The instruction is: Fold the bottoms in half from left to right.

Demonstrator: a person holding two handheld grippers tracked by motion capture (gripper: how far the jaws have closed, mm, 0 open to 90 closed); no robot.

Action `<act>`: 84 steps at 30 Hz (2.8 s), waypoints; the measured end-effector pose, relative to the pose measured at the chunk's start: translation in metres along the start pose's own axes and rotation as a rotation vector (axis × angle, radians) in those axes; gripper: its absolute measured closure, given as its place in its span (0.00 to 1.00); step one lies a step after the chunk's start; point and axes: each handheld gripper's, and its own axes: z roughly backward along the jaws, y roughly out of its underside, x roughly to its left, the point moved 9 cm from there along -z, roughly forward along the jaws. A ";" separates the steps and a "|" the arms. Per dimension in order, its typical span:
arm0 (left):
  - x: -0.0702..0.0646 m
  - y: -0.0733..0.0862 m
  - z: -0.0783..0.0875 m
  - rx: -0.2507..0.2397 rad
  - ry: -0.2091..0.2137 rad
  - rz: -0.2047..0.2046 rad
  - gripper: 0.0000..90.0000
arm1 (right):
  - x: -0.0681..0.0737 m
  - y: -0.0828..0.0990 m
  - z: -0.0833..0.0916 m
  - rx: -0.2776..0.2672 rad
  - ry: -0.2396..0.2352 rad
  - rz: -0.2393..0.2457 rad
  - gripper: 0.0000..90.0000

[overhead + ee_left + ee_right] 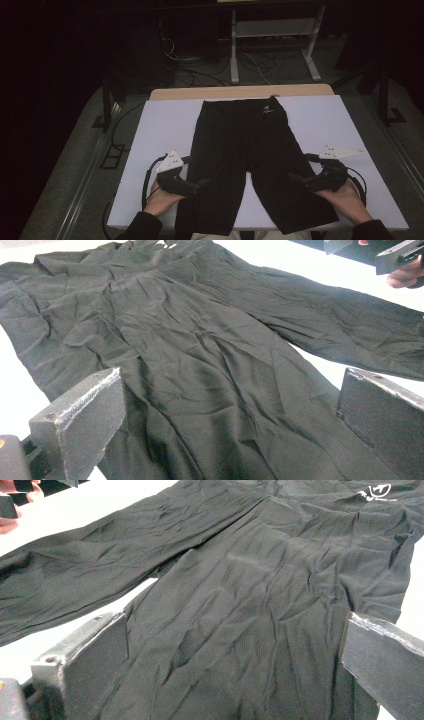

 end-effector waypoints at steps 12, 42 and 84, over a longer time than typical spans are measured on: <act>0.000 0.001 0.000 0.005 -0.005 -0.002 0.00 | -0.001 -0.002 0.002 -0.010 0.013 -0.004 0.00; 0.000 0.001 0.002 0.000 -0.012 0.011 0.00 | -0.001 -0.049 0.004 0.003 0.032 0.030 0.00; -0.001 0.002 0.001 0.005 -0.004 0.011 0.00 | -0.006 -0.105 -0.059 0.050 0.031 0.081 0.00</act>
